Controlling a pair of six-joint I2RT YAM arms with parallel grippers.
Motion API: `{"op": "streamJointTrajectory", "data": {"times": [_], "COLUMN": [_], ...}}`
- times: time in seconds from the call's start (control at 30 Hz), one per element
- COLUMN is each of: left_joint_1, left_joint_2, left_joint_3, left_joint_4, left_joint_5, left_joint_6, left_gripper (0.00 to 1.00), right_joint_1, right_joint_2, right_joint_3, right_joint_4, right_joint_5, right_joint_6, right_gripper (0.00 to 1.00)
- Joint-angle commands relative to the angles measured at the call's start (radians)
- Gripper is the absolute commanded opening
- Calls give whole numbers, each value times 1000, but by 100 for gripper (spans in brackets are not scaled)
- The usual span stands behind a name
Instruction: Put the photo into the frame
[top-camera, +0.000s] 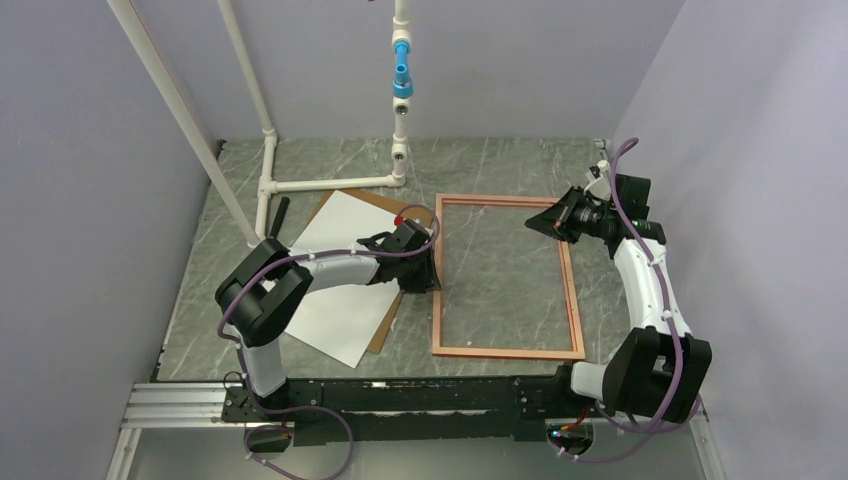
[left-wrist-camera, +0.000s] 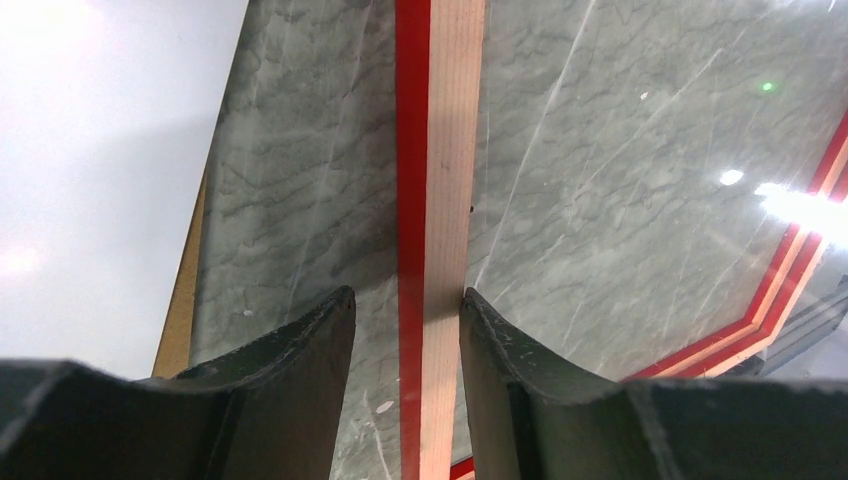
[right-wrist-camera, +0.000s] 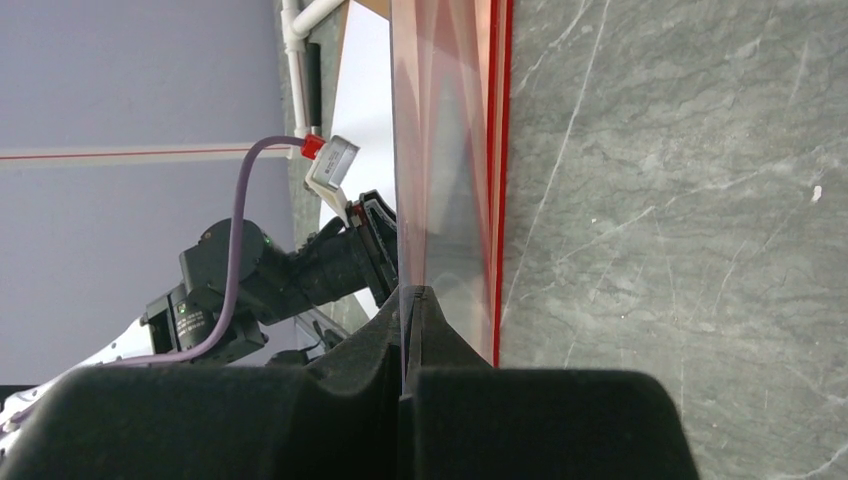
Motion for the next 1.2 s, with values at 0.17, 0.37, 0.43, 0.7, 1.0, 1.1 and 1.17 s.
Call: {"op": "streamJointTrajectory", "data": {"times": [0.17,0.37,0.43,0.7,1.0,1.1,1.17], "left_joint_1": [-9,-10,-10,-9,-9,-10,-9], "left_joint_2": [51,38,38,36,28,29,29], "left_joint_3": [-12,-14,-15,-16,-18,-17,-18], "left_joint_4": [-64,-76,-75,-77,-79,-80,-81], "left_joint_5": [-36,-56,-55,-55,-59,-59,-59], "left_joint_6": [31,37,37,36,35,35,35], "left_gripper": [45,37,32,25,25,25,25], "right_joint_1": [2,3,3,3,3,3,2], "right_joint_2": [-54,-70,-73,-79,-82,-95,-100], "right_joint_3": [-13,-22,-23,-39,-57,-57,-52], "right_joint_4": [15,5,-2,7,6,11,8], "right_joint_5": [4,19,21,29,44,49,49], "right_joint_6": [4,-2,-7,-4,-11,-2,1], "right_gripper": [0,0,0,0,0,0,0]}}
